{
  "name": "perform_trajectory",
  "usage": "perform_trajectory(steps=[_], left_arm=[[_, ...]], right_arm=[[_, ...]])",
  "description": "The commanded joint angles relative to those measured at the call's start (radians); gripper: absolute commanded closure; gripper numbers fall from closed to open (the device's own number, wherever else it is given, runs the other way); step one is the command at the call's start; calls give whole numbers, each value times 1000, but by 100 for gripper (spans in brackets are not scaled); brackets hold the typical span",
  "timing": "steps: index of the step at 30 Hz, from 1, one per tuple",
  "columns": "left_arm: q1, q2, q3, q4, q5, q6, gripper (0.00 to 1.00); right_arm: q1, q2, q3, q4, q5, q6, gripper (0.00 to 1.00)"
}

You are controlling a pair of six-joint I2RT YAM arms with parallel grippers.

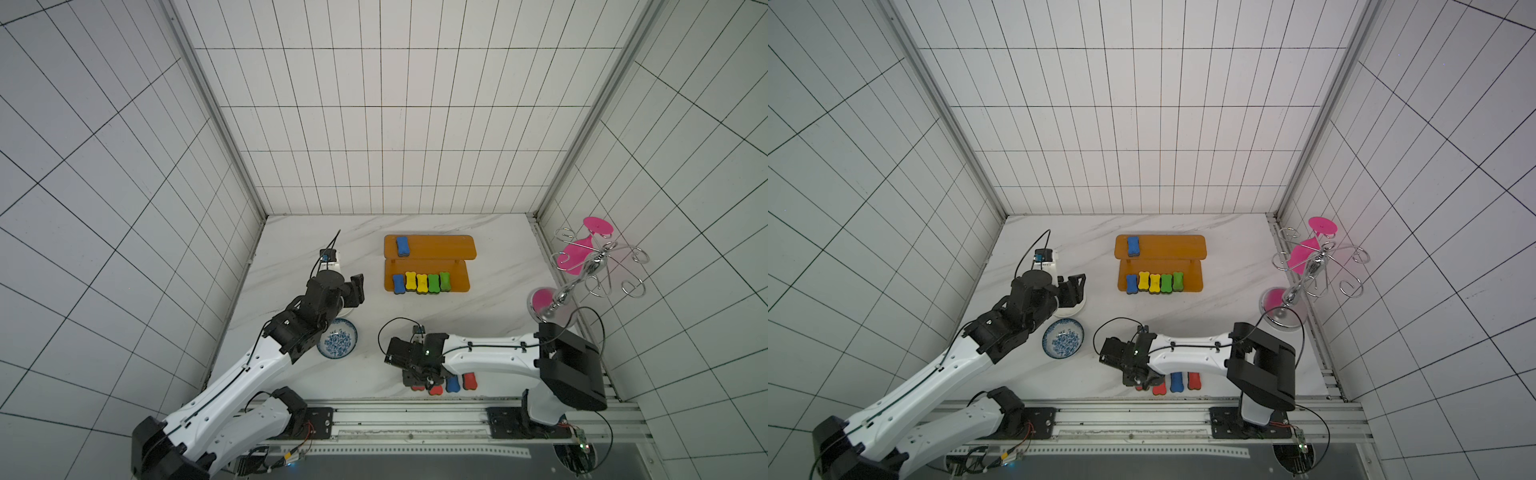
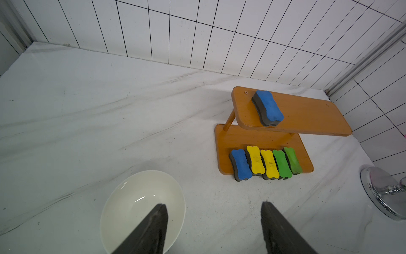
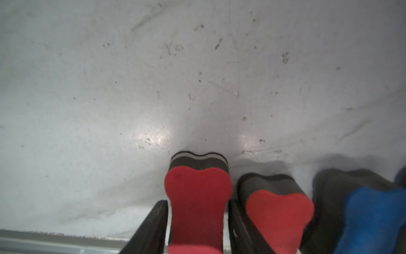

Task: Remove the whiteboard erasers from the shelf
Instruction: Place the whiteboard eraser at the center of the board.

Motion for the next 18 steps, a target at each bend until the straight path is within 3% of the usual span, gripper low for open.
perform_trajectory(steps=[1, 14, 18], left_arm=[[-5, -17, -10, 8, -2, 14, 30], [-5, -9, 1, 7, -2, 6, 30], [-5, 42, 37, -3, 8, -29, 30]], right_arm=[[10, 12, 20, -39, 10, 2, 52], [45, -31, 102, -152, 111, -14, 51], [23, -117, 137, -202, 218, -129, 52]])
